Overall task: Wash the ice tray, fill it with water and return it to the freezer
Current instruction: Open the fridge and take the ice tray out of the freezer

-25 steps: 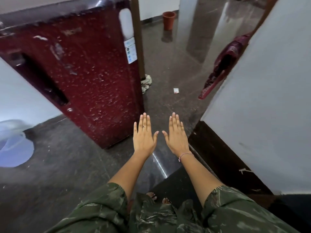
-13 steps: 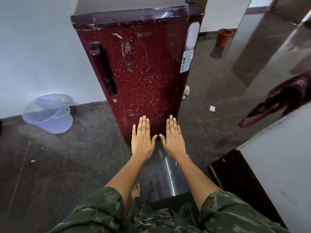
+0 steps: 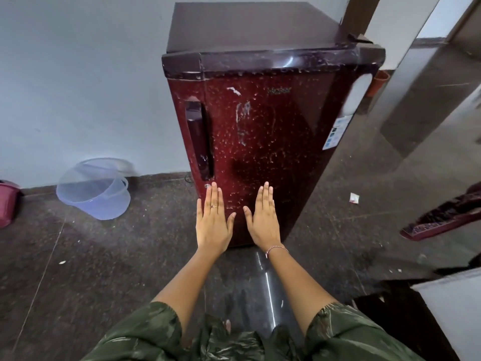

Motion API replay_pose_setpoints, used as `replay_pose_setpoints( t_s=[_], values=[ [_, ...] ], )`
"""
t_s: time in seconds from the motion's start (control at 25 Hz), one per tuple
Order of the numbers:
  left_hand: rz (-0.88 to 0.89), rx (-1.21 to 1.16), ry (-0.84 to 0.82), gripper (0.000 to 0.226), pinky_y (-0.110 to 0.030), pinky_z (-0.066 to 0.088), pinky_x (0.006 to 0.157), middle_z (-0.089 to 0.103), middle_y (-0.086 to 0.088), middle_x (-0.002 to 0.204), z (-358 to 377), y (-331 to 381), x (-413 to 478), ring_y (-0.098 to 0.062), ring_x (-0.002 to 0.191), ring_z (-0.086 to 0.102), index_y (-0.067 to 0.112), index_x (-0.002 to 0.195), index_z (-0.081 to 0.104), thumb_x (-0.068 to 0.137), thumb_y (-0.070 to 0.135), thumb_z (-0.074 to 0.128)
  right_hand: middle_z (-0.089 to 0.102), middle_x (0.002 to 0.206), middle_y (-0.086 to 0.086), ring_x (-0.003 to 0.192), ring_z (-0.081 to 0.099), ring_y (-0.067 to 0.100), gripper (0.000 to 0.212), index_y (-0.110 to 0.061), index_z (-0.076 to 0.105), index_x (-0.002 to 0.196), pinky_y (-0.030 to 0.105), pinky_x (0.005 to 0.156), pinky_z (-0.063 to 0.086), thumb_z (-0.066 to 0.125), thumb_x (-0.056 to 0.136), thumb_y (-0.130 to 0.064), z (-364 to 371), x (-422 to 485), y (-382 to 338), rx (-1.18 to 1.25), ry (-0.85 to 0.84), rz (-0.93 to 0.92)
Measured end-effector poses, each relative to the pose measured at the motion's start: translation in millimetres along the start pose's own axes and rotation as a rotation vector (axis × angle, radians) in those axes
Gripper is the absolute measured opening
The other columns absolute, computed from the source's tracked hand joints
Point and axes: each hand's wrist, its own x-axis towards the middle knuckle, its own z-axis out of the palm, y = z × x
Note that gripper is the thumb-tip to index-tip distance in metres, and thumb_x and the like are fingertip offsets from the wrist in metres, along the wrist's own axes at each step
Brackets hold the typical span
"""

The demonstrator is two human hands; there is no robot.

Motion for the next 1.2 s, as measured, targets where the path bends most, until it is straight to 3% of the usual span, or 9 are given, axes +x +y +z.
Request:
replay_pose_setpoints(
  t_s=[0.16, 0.32, 0.4, 0.48, 0.6, 0.76, 0.88, 1.04, 1.2],
  values=[
    [-0.003, -0.134, 0.090, 0.069, -0.043, 0.004, 0.120, -0.009, -0.011, 0.159, -18.2, -18.4, 48.6, -0.020, 0.147, -0.010, 0.004, 0.150, -0.003, 0.100, 0.043, 0.024, -0.022, 0.156, -0.001, 0.142, -0.021, 0.009, 0.070, -0.010, -0.012, 0.148, 0.031, 0.121, 0.006, 0.026, 0.100, -0.044, 15.8, 36.3, -38.8, 0.241, -0.005, 0.010],
    [0.013, -0.464, 0.238, 0.067, -0.041, 0.005, 0.121, -0.013, -0.009, 0.158, -38.7, -14.8, 91.0, -0.019, 0.147, -0.007, 0.007, 0.149, -0.008, 0.101, 0.033, 0.031, -0.017, 0.157, -0.010, 0.136, -0.010, -0.010, 0.068, -0.021, -0.011, 0.149, 0.009, 0.113, 0.012, 0.035, 0.101, -0.035, 13.9, 61.6, -73.8, 0.538, -0.133, -0.016],
    [-0.072, -0.615, 0.308, 0.067, -0.036, 0.007, 0.121, -0.011, -0.009, 0.159, -50.1, -8.8, 107.7, -0.018, 0.148, -0.004, 0.008, 0.150, -0.007, 0.101, 0.031, 0.033, -0.007, 0.159, -0.009, 0.140, 0.007, -0.004, 0.074, -0.022, -0.007, 0.150, 0.013, 0.113, 0.018, 0.044, 0.098, -0.035, 9.6, 75.3, -86.8, 0.635, -0.170, -0.026],
    [-0.179, -0.735, 0.350, 0.066, -0.028, 0.008, 0.120, -0.001, -0.010, 0.159, -60.6, -2.4, 125.6, -0.017, 0.147, 0.002, 0.007, 0.150, -0.003, 0.101, 0.030, 0.034, 0.008, 0.156, -0.006, 0.136, 0.022, 0.001, 0.079, -0.018, 0.002, 0.151, 0.003, 0.102, 0.025, 0.053, 0.094, -0.035, 9.4, 92.2, -95.8, 0.651, -0.158, -0.044],
    [-0.310, -0.889, 0.419, 0.058, -0.023, 0.019, 0.116, 0.029, -0.012, 0.152, -72.0, 1.1, 151.1, -0.019, 0.140, 0.026, 0.006, 0.150, 0.012, 0.101, 0.029, 0.035, 0.038, 0.140, -0.004, 0.116, 0.042, -0.010, 0.062, -0.011, 0.026, 0.145, -0.004, 0.089, 0.032, 0.054, 0.093, -0.030, 10.9, 122.3, -107.7, 0.737, -0.157, -0.034],
    [-0.415, -1.035, 0.491, 0.033, -0.042, 0.048, 0.087, 0.063, -0.005, 0.096, -77.4, -2.6, 172.5, -0.016, 0.087, 0.059, 0.011, 0.102, 0.049, 0.097, 0.040, 0.035, 0.064, 0.108, 0.009, 0.075, 0.054, -0.005, 0.029, -0.002, 0.053, 0.120, 0.001, 0.068, 0.041, 0.052, 0.094, -0.014, 10.2, 160.0, -117.0, 0.642, -0.188, -0.071],
    [-0.425, -1.262, 0.443, 0.047, -0.036, 0.052, 0.078, 0.067, -0.002, 0.073, -76.9, -17.4, 183.0, -0.017, 0.071, 0.063, 0.018, 0.078, 0.060, 0.086, 0.059, 0.038, 0.067, 0.109, 0.014, 0.088, 0.059, 0.009, 0.032, -0.003, 0.057, 0.119, 0.012, 0.072, 0.046, 0.060, 0.088, -0.012, 4.9, 176.7, -123.4, 0.766, -0.281, -0.015],
    [-0.433, -1.547, 0.295, 0.048, -0.031, 0.051, 0.062, 0.061, -0.005, 0.049, -81.5, -30.7, 203.2, -0.020, 0.049, 0.058, 0.010, 0.056, 0.063, 0.082, 0.048, 0.048, 0.066, 0.114, 0.015, 0.099, 0.060, 0.013, 0.038, -0.006, 0.060, 0.117, 0.022, 0.084, 0.047, 0.070, 0.080, -0.008, 10.1, 191.3, -125.6, 0.881, -0.410, 0.067],
    [-0.472, -1.534, 0.242, 0.052, -0.028, 0.039, 0.053, 0.050, -0.003, 0.040, -70.6, -33.9, 217.3, -0.018, 0.039, 0.045, 0.018, 0.039, 0.055, 0.068, 0.059, 0.043, 0.064, 0.116, 0.019, 0.106, 0.061, 0.021, 0.045, -0.002, 0.055, 0.124, 0.030, 0.096, 0.047, 0.065, 0.081, -0.001, 14.4, 204.8, -122.1, 0.891, -0.535, 0.027]
  ],
)
